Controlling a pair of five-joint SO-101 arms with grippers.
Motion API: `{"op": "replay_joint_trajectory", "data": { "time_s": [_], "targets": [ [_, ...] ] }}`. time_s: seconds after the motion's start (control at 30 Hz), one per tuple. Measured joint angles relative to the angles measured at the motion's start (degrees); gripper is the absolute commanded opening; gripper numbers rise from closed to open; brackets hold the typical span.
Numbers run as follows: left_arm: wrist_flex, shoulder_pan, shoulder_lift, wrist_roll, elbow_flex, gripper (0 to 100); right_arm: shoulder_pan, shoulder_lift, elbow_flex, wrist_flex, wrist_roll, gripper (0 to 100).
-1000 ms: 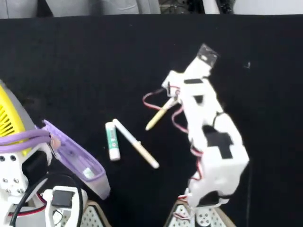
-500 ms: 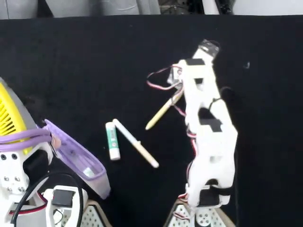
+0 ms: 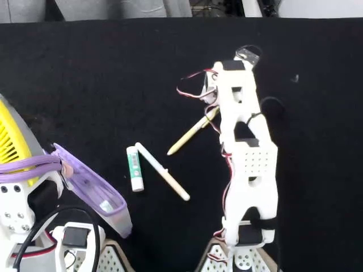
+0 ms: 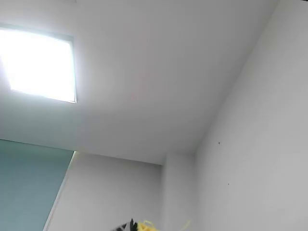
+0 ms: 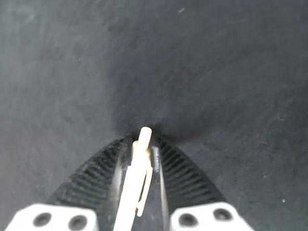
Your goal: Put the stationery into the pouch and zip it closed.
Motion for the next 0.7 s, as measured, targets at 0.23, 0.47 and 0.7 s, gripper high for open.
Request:
{"op": "replay_joint_trajectory", "data": {
  "time_s": [0.23, 0.47, 0.7],
  "targets": [
    [0.00, 0.00, 0.00, 0.00, 0.00, 3, 2.73, -9.41, -2.99, 5.89, 5.01, 1.1],
    [0.00, 0.00, 0.00, 0.00, 0.00, 3, 2.90, -26.73, -3.16, 5.89, 6.24, 1.1],
    [0.00, 0.00, 0.00, 0.00, 0.00, 3, 0.00, -45.10, -3.16, 5.98, 11.69, 1.1]
  ]
}}
